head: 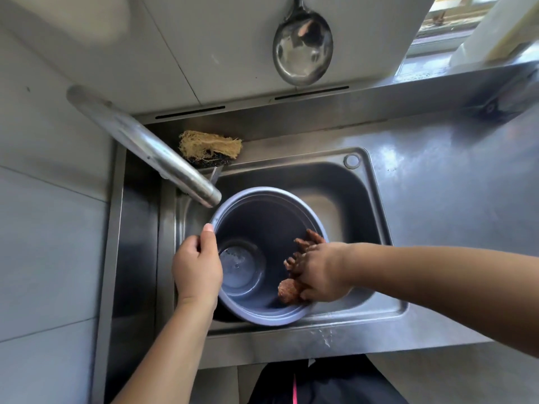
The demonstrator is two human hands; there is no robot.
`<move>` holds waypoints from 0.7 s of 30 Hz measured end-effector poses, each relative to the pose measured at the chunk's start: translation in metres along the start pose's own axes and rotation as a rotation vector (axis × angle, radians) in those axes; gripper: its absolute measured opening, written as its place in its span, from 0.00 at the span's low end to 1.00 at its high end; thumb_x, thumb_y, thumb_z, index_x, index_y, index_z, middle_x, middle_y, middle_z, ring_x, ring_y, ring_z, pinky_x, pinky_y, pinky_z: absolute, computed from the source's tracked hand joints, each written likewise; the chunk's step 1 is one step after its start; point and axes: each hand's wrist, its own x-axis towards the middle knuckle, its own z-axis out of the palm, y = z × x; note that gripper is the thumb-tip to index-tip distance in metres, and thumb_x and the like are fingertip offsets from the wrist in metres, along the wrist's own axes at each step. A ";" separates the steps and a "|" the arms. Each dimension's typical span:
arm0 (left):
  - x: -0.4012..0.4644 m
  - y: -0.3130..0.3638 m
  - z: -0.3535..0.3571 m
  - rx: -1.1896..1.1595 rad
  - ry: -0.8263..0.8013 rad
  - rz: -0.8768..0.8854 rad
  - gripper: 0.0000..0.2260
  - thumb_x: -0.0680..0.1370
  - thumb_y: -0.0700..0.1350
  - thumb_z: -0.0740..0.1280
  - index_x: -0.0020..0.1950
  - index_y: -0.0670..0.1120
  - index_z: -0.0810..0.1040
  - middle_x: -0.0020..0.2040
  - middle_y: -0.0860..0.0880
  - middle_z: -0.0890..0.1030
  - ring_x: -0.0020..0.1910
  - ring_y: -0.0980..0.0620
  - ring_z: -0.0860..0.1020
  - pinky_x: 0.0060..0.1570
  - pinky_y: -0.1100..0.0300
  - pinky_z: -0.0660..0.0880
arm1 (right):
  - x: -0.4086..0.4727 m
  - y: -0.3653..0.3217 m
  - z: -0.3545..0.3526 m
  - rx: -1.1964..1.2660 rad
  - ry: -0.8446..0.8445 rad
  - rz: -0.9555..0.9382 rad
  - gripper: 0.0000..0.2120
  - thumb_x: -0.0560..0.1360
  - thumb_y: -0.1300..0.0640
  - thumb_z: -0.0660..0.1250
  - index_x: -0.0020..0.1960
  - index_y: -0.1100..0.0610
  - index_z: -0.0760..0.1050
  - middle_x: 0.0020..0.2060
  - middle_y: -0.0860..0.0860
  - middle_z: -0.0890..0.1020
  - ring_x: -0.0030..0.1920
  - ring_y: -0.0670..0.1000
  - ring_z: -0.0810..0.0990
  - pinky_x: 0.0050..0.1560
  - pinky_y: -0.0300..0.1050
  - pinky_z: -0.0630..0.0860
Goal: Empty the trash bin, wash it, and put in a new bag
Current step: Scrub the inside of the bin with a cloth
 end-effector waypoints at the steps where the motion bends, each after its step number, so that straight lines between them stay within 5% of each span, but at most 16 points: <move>1: 0.001 -0.001 -0.001 -0.003 -0.008 0.006 0.24 0.78 0.61 0.60 0.29 0.47 0.67 0.26 0.51 0.71 0.28 0.50 0.69 0.31 0.56 0.67 | 0.002 0.006 -0.001 -0.101 0.023 0.009 0.31 0.81 0.41 0.49 0.80 0.56 0.56 0.80 0.53 0.57 0.80 0.60 0.47 0.76 0.65 0.40; 6: -0.001 -0.004 0.001 -0.019 -0.003 -0.007 0.24 0.77 0.64 0.58 0.31 0.47 0.72 0.29 0.50 0.75 0.30 0.50 0.74 0.32 0.57 0.69 | 0.021 0.045 -0.015 -0.319 0.279 0.072 0.30 0.83 0.51 0.50 0.80 0.63 0.48 0.81 0.54 0.51 0.80 0.52 0.45 0.79 0.50 0.38; 11: 0.006 -0.014 -0.005 -0.057 0.035 -0.054 0.21 0.75 0.65 0.57 0.30 0.54 0.74 0.25 0.54 0.75 0.27 0.53 0.71 0.30 0.59 0.66 | 0.039 0.070 -0.024 -0.463 0.491 -0.028 0.27 0.83 0.55 0.49 0.80 0.62 0.50 0.81 0.55 0.52 0.80 0.53 0.45 0.77 0.54 0.35; 15: -0.005 -0.013 -0.001 -0.051 0.016 -0.041 0.19 0.76 0.66 0.57 0.33 0.56 0.75 0.28 0.52 0.76 0.30 0.53 0.73 0.32 0.58 0.68 | 0.044 0.051 -0.006 -0.395 0.427 0.034 0.28 0.84 0.54 0.48 0.79 0.66 0.48 0.80 0.56 0.53 0.80 0.56 0.43 0.76 0.53 0.32; 21: -0.024 0.006 0.007 -0.003 -0.048 0.053 0.19 0.79 0.61 0.59 0.32 0.53 0.70 0.30 0.58 0.76 0.29 0.58 0.71 0.32 0.55 0.68 | 0.072 0.004 0.029 -0.034 0.244 0.216 0.35 0.82 0.40 0.43 0.79 0.64 0.51 0.80 0.58 0.54 0.80 0.56 0.42 0.76 0.58 0.30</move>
